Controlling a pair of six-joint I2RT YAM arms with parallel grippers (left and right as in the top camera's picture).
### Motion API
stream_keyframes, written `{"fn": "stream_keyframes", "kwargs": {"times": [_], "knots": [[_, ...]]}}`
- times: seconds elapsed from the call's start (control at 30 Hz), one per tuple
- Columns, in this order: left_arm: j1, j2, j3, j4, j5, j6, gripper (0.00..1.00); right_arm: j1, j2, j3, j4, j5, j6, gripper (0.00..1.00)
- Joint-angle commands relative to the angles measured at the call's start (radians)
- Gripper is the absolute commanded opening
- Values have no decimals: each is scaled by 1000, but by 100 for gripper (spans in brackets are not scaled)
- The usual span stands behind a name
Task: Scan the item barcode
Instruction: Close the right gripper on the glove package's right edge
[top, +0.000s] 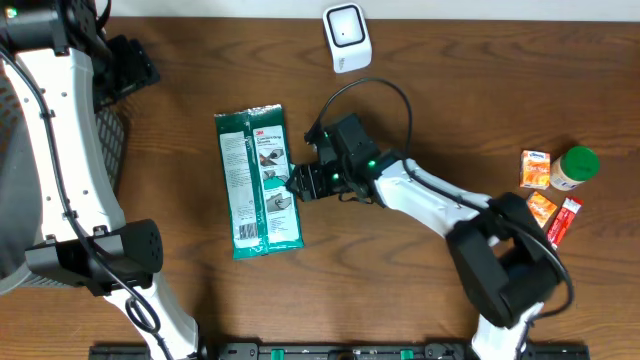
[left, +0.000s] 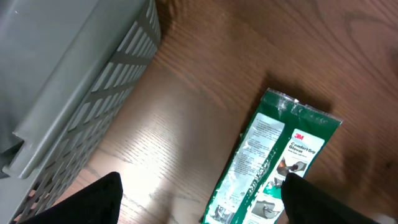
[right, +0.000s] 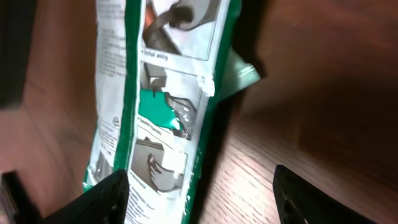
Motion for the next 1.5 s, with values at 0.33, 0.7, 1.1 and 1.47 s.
{"fn": "stream_keyframes", "kwargs": {"times": [0.33,0.7,1.1,1.47], "knots": [[4,7,4,-56,-13,14,82,-20,212,0,206,-428,-31,68],[4,7,4,-56,-13,14,82,16,229,0,325,-429,-5,42],[4,7,4,-56,-13,14,82,25,229,0,336,-290,64,26],[4,7,4,-56,-13,14,82,-19,159,0,317,-335,76,1]]}}
